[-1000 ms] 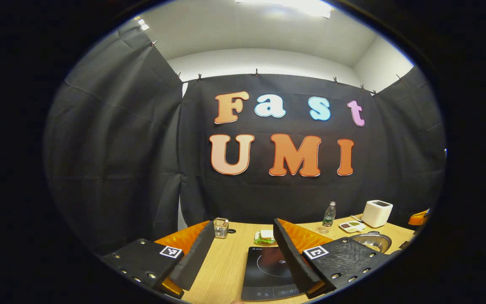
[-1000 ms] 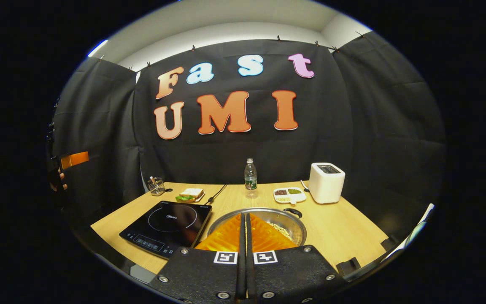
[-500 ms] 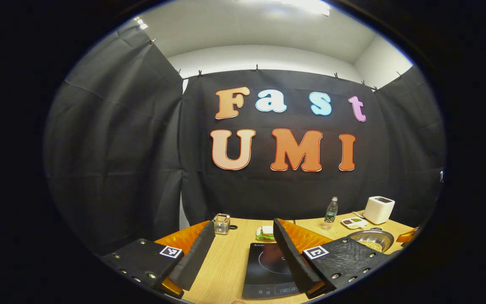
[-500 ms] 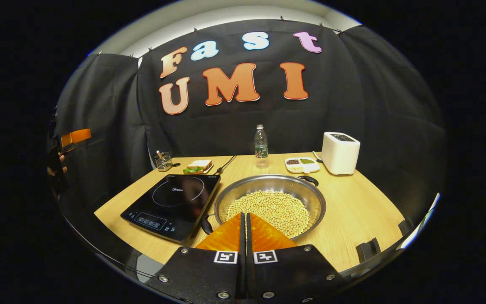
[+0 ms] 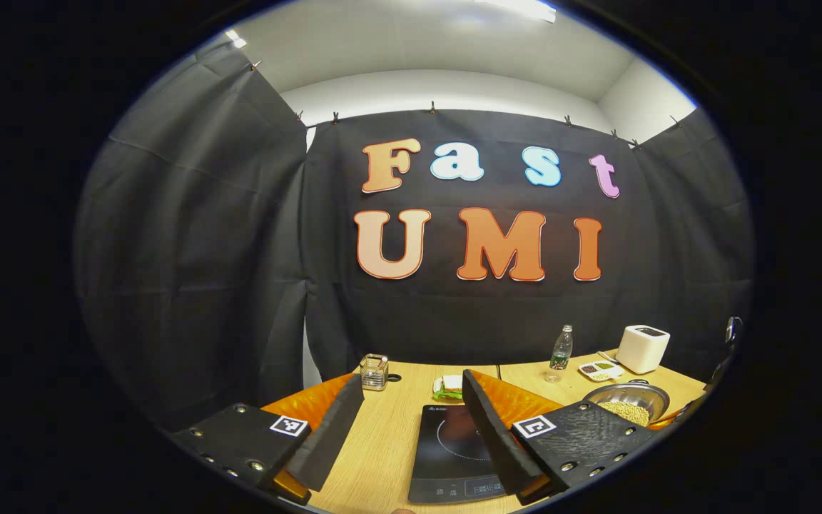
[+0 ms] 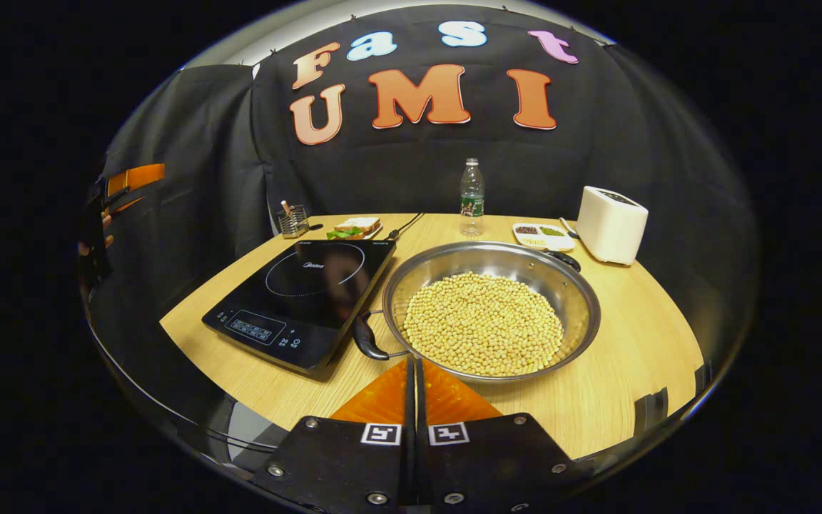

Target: First push the handle of the pot to place it horizontally, then grasp the pot with both hands and set it on the induction cooktop.

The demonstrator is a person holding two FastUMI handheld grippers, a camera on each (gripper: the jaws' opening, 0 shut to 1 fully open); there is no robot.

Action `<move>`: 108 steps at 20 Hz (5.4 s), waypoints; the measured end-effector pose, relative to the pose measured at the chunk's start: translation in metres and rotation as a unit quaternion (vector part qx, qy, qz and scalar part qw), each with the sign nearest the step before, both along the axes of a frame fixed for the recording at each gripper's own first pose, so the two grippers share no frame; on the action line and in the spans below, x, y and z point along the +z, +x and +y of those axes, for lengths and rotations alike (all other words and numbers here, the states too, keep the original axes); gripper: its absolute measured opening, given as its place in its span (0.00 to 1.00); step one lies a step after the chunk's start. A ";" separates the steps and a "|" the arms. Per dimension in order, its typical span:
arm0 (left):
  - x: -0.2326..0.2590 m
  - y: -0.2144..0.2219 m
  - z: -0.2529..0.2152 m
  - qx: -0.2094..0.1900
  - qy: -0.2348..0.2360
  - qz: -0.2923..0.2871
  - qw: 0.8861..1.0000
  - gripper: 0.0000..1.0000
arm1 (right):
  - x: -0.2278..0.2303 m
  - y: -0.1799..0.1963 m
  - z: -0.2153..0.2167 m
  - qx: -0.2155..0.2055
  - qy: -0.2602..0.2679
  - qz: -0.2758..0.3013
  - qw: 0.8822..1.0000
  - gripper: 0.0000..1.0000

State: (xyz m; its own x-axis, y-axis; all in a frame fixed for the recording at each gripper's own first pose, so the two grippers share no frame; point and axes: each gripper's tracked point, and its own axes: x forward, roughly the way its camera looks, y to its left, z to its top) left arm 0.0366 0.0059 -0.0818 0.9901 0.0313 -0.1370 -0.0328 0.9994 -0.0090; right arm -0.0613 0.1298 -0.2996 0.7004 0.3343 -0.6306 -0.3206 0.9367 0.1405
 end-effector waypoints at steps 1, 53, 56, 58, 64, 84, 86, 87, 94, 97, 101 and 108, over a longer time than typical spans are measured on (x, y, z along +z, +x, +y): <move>-0.004 0.001 -0.001 0.000 0.000 0.002 1.000 0.89 | -0.005 0.001 0.003 0.003 -0.001 0.007 1.000 0.00; -0.068 0.038 0.065 0.056 0.002 0.049 0.997 0.89 | -0.043 0.084 0.096 -0.047 0.060 0.096 0.992 0.00; -0.071 0.037 0.069 0.059 0.002 0.051 0.997 0.89 | -0.044 0.088 0.095 -0.054 0.058 0.094 0.992 0.00; -0.072 0.041 0.070 0.059 0.002 0.052 0.997 0.89 | -0.045 0.093 0.096 -0.058 0.058 0.093 0.992 0.00; -0.075 0.046 0.074 0.057 0.005 0.052 0.997 0.89 | -0.046 0.105 0.101 -0.066 0.058 0.092 0.992 0.00; -0.082 0.055 0.069 0.039 -0.003 0.060 0.997 0.89 | -0.015 0.126 0.106 -0.078 0.069 0.037 0.994 0.02; -0.076 0.059 0.046 0.026 -0.006 0.056 0.998 0.89 | 0.000 0.121 0.102 -0.071 0.071 0.018 0.995 0.07; -0.074 0.058 0.034 0.017 -0.008 0.055 0.998 0.89 | 0.008 0.119 0.099 -0.068 0.072 0.009 0.995 0.16; -0.077 0.057 -0.076 -0.060 -0.015 0.058 0.996 0.89 | 0.038 0.121 0.016 -0.118 0.046 -0.052 0.991 0.67; -0.086 0.063 -0.130 -0.097 -0.027 0.066 0.993 0.89 | 0.045 0.122 -0.026 -0.146 0.036 -0.064 0.987 0.83; -0.106 0.074 -0.211 -0.150 -0.039 0.086 0.984 0.89 | 0.050 0.124 -0.079 -0.181 0.017 -0.080 0.980 0.94; -0.171 0.097 -0.329 -0.223 -0.050 0.149 0.962 0.89 | 0.032 0.133 -0.144 -0.230 0.005 -0.076 0.970 0.94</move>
